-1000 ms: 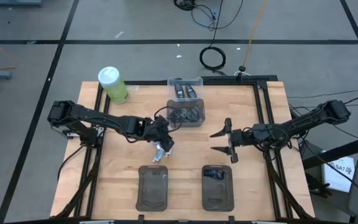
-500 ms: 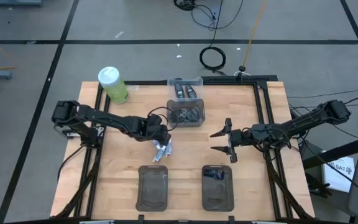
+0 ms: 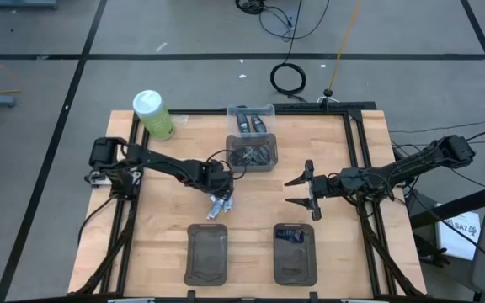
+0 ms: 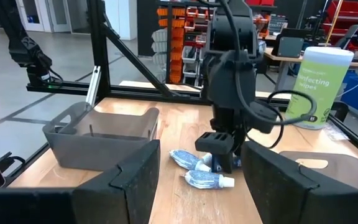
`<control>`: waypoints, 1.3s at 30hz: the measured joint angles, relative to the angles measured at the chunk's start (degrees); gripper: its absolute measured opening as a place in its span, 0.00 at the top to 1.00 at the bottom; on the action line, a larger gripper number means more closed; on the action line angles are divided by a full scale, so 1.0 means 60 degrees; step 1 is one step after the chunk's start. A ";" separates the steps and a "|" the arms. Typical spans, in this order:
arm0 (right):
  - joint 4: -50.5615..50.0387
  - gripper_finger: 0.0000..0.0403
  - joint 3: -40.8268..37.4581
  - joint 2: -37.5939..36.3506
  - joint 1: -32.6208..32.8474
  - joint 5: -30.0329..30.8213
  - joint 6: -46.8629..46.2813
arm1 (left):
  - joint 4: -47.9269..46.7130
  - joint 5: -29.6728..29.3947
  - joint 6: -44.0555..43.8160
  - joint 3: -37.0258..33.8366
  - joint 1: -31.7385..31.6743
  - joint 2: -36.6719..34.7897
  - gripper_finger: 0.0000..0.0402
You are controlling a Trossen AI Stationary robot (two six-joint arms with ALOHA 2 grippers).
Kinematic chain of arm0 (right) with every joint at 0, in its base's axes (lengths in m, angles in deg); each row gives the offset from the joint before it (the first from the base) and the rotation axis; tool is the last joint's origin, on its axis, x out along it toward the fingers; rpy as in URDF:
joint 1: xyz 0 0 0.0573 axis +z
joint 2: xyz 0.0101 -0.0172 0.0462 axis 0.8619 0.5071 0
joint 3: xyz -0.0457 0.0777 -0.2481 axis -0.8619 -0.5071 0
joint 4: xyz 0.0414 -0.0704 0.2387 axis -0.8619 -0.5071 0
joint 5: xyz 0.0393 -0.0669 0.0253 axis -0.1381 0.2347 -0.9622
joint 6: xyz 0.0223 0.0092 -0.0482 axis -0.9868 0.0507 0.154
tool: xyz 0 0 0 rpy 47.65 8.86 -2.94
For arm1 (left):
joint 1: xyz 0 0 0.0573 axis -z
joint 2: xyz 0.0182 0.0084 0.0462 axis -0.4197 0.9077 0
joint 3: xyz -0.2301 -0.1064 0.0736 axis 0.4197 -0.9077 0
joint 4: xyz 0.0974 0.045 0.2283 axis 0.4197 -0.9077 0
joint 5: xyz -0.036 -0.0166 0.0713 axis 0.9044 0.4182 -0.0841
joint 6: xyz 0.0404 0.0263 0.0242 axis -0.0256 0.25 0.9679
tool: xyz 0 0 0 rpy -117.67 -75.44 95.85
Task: Pick & Place Travel size toiletries
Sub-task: Put the blue shave cream into the right black bin
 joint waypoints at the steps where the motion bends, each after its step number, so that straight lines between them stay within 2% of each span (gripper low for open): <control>1: -0.0018 0.47 0.0000 0.0000 0.0000 -0.0003 -0.0046 | -0.0168 0.0059 0.0079 0.0000 -0.0025 0.0022 0.29; 8: -0.0185 0.47 0.0000 0.0000 0.0000 -0.0004 -0.0101 | -0.1339 0.0058 0.0398 0.0000 -0.0155 0.0022 0.29; 17: -0.0270 0.47 0.0000 0.0000 0.0000 0.0000 -0.0054 | -0.0902 -0.0299 0.0967 0.0004 -0.0337 0.0022 0.29; 31: -0.0336 0.47 0.0000 0.0000 0.0000 -0.0004 -0.0036 | -0.0865 -0.0080 0.1103 0.0002 -0.0547 0.0022 0.29; 35: -0.0336 0.47 0.0000 0.0000 0.0000 -0.0004 -0.0036 | -0.0822 0.0031 0.1192 0.0000 -0.0551 0.0022 0.37; 39: -0.0336 0.47 0.0000 0.0000 0.0000 -0.0004 -0.0036 | -0.0822 0.0073 0.1200 0.0003 -0.0551 0.0022 0.52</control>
